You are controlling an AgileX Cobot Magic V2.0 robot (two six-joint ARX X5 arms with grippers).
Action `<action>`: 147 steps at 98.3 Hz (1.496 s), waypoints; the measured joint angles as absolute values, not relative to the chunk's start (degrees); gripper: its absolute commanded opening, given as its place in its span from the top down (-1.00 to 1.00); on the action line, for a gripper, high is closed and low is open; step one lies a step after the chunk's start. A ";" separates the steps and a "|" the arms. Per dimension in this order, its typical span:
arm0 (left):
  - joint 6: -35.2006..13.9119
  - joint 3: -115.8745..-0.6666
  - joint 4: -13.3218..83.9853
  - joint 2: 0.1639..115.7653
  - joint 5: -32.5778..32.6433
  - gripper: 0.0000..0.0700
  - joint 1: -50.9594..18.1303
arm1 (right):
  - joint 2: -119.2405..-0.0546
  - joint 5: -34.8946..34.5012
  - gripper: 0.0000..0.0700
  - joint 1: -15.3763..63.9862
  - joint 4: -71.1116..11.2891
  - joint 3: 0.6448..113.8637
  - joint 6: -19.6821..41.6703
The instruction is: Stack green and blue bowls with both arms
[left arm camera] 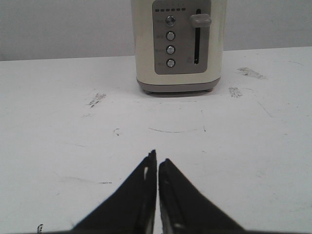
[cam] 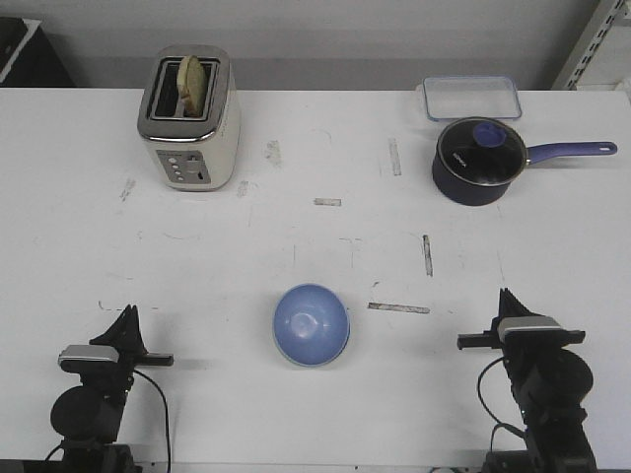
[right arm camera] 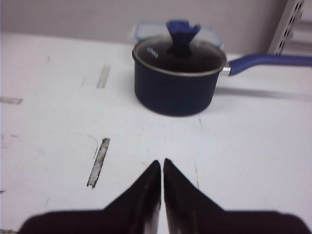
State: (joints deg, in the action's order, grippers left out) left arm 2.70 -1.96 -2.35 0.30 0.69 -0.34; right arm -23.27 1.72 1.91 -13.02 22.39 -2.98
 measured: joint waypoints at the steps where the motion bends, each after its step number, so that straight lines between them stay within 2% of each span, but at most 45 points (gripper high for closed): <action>1: 2.70 -1.96 -2.35 0.30 0.69 1.00 -0.34 | -22.85 1.72 1.00 1.83 -12.71 21.85 -2.98; 22: 2.70 -1.96 -2.35 0.30 0.69 1.00 -0.34 | -11.68 1.54 1.00 -0.10 -10.22 9.80 -2.24; 42: 2.70 -1.96 -2.35 0.30 0.69 1.00 -0.34 | 0.14 1.52 1.00 -0.16 -8.38 3.11 -1.63; 48: 2.70 -1.96 -2.52 0.30 0.64 1.00 -0.34 | -0.23 1.45 1.00 -0.16 -5.74 1.41 -1.04; 147: 2.70 -1.96 -2.37 0.32 0.67 1.00 -0.34 | -0.08 1.34 1.00 -0.16 -6.11 0.84 0.25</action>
